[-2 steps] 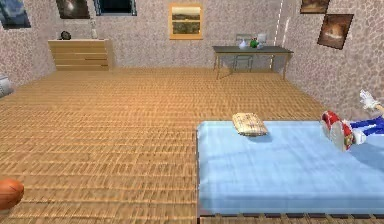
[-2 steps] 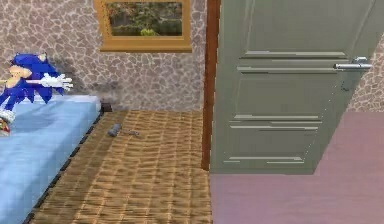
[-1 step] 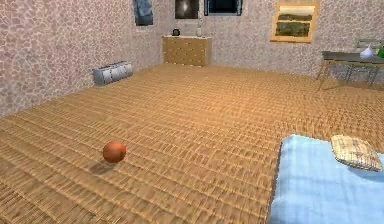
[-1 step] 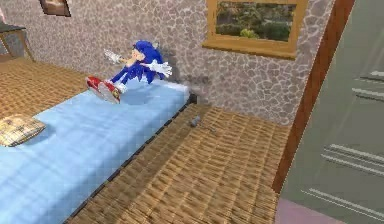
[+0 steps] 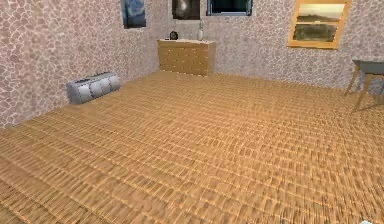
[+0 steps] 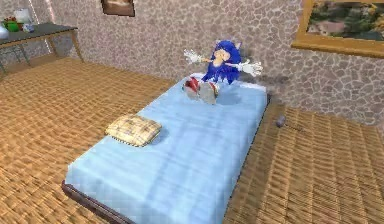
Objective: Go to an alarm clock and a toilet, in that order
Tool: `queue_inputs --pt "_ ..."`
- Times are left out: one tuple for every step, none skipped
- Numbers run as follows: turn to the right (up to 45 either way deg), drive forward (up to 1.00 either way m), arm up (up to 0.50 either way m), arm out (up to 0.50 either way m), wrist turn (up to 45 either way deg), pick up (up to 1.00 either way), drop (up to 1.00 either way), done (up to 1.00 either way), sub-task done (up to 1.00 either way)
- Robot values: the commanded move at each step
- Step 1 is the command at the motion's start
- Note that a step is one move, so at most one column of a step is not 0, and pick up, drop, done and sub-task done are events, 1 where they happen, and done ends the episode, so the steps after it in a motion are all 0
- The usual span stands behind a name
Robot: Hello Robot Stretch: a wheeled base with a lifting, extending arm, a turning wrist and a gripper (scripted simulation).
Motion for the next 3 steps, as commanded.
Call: queue_inputs --pt "0.0 1.00 0.00 0.00 0.0 0.00 0.00 0.00 0.00" --pt "0.0 1.00 0.00 0.00 0.0 0.00 0.00 0.00 0.00" --pt "0.0 1.00 0.00 0.00 0.0 0.00 0.00 0.00 0.00"
